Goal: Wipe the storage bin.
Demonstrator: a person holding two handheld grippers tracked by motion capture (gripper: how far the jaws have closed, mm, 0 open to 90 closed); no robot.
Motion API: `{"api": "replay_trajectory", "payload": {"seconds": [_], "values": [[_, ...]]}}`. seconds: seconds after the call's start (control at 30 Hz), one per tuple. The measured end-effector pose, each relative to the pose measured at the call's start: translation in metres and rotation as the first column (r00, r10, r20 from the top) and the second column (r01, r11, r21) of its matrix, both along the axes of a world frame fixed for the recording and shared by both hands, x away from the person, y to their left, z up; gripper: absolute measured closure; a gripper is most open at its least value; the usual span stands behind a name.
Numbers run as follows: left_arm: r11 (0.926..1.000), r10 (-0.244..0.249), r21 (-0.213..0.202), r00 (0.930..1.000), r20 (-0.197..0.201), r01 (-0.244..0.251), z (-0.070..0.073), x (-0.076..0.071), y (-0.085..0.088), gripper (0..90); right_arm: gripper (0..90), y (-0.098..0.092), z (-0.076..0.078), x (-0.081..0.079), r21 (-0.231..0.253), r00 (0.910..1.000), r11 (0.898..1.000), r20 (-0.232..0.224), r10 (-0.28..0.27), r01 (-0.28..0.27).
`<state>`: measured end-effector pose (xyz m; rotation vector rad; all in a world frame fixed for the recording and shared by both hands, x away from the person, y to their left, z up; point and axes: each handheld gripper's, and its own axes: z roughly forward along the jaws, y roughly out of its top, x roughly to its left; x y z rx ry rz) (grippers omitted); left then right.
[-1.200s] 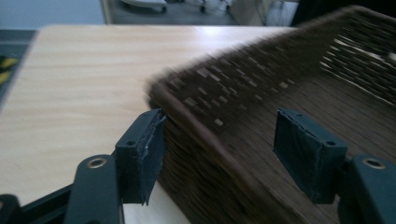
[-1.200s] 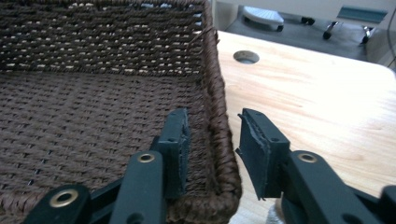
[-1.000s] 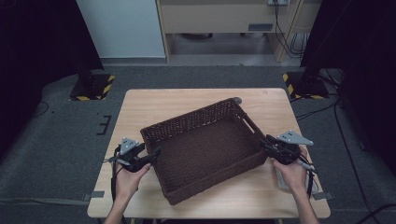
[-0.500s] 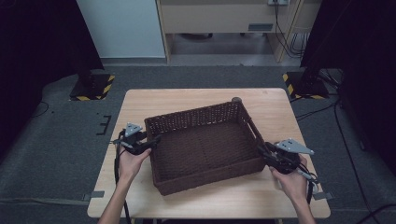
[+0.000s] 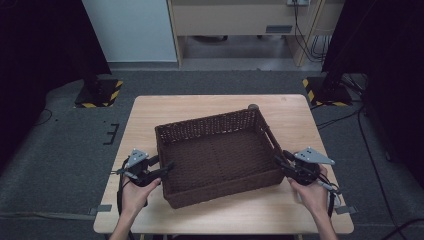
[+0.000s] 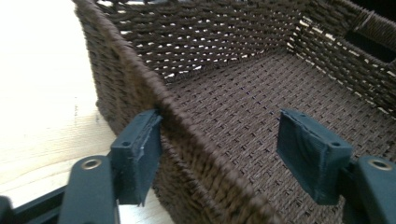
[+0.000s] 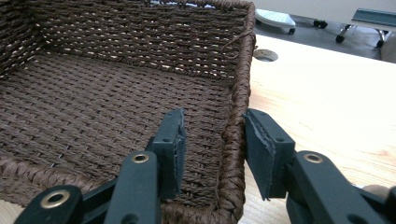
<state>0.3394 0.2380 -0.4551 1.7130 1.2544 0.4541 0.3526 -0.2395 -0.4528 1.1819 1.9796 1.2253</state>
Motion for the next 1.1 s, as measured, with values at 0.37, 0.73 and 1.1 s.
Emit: {"api": "replay_trajectory", "payload": {"seconds": [0.37, 0.73, 1.1], "values": [[0.9938, -0.038, 0.103, 0.9988, -0.029, 0.041, 0.007, 0.044, 0.004, 41.0, 60.7, 0.004, 0.004, -0.008, 0.022, 0.9991, 1.000, -0.042, -0.004, 0.005], [0.9978, 0.019, 0.062, 0.9980, 0.060, -0.023, 0.014, 0.024, 0.018, 29.6, 54.6, 0.000, 0.004, -0.004, 0.030, 0.9998, 0.999, -0.004, 0.022, -0.022], [0.9979, 0.030, 0.057, 0.9993, 0.021, -0.031, 0.002, -0.010, 0.000, 48.7, 64.8, 0.005, -0.001, -0.003, 0.008, 0.9999, 1.000, 0.007, 0.011, -0.011]]}}
